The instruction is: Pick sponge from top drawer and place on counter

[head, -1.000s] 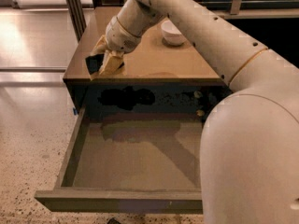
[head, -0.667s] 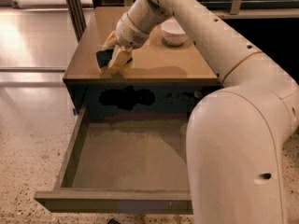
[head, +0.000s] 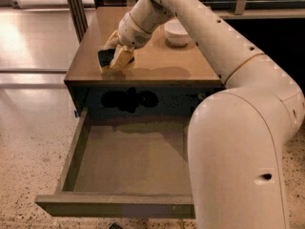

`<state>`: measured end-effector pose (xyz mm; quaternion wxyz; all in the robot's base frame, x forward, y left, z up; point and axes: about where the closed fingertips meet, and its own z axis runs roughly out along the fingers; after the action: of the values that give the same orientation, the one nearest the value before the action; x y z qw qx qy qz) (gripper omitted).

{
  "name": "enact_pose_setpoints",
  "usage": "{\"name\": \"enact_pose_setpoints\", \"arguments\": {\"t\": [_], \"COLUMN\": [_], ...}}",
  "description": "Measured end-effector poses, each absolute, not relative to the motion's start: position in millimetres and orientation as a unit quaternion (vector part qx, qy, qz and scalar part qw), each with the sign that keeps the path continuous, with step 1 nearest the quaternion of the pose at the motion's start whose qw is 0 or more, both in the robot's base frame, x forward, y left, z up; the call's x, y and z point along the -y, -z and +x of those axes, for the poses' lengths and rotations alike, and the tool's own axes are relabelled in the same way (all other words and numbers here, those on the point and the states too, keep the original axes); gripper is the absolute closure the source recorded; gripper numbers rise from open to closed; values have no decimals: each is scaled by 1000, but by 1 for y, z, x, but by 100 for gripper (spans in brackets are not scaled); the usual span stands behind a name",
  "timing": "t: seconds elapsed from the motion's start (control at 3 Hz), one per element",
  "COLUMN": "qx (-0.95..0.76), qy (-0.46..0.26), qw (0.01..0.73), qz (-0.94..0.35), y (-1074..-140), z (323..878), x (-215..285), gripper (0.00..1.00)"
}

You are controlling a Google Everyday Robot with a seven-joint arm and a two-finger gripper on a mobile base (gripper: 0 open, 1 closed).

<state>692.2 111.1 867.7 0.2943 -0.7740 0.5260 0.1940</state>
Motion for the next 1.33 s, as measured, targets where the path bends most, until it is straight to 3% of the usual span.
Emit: {"name": "enact_pose_setpoints", "arguments": {"t": [0.33, 1.33], "qx": [-552, -583], "qy": [-197, -195], "qw": [248, 258], "qz": [-771, -745], "y": [-828, -827], "z": [693, 737], "x": [-104, -85], "gripper": [100, 100]}}
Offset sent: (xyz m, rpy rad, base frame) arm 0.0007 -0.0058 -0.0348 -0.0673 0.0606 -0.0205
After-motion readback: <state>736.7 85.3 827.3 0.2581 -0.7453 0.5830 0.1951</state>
